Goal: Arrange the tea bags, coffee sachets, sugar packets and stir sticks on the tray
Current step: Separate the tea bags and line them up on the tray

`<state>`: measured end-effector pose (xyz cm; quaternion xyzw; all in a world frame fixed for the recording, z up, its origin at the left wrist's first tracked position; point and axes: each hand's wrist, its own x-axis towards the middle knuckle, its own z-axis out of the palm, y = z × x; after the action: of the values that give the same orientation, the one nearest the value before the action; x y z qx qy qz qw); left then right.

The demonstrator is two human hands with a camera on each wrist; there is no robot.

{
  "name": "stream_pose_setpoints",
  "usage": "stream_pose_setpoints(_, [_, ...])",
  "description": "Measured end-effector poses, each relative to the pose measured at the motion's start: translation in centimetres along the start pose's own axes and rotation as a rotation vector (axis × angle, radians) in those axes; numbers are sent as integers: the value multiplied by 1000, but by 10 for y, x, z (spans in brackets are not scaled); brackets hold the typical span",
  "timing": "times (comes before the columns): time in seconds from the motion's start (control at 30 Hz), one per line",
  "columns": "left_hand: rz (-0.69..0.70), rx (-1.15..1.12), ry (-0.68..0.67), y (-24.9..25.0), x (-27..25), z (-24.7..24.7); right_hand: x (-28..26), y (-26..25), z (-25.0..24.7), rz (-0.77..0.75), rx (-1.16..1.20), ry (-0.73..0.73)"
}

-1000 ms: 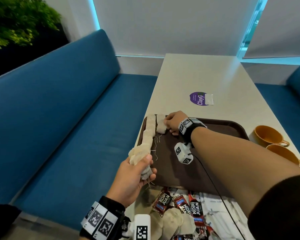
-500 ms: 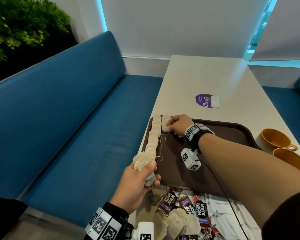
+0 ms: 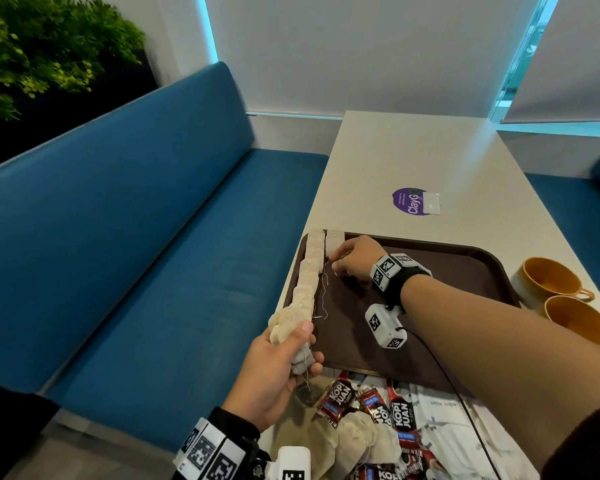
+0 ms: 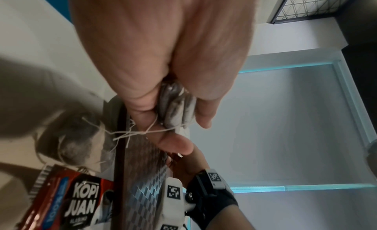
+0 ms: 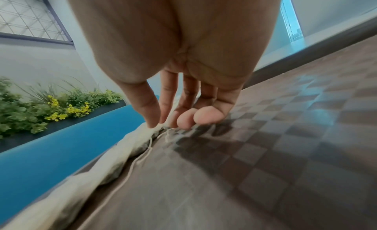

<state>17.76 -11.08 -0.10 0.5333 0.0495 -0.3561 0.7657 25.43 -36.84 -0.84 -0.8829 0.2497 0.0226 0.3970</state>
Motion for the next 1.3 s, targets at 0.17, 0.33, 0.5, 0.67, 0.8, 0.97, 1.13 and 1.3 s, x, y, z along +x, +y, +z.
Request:
stream_pose_setpoints(0.17, [-59, -156, -85, 8, -10, -4, -38, -13, -4, -118, 107, -27])
stream_pose_setpoints(0.33, [-68, -201, -170, 12, -27, -5, -114, -37, -11, -242, 281, -127])
stream_pose_setpoints(0.5, [-5, -65, -216, 10, -46, -3, -181, -47, -12, -271, 405, -157])
stream_pose_setpoints(0.67, [13, 48, -268, 10, -64, -5, -222, -44, -3, -243, 488, -117])
stream_pose_setpoints(0.8, [-32, 197, -333, 9, -76, -5, -241, -40, 4, -209, 563, -111])
stream_pose_setpoints(0.97, [-45, 285, -315, 7, -85, -4, -250, -33, 5, -200, 597, -99])
stream_pose_setpoints(1.13, [18, 272, -197, 2, -84, -6, -249, -27, 2, -122, 652, -48])
stream_pose_setpoints(1.3, [27, 225, -118, 0, -81, -3, -246, -31, 3, -120, 725, 5])
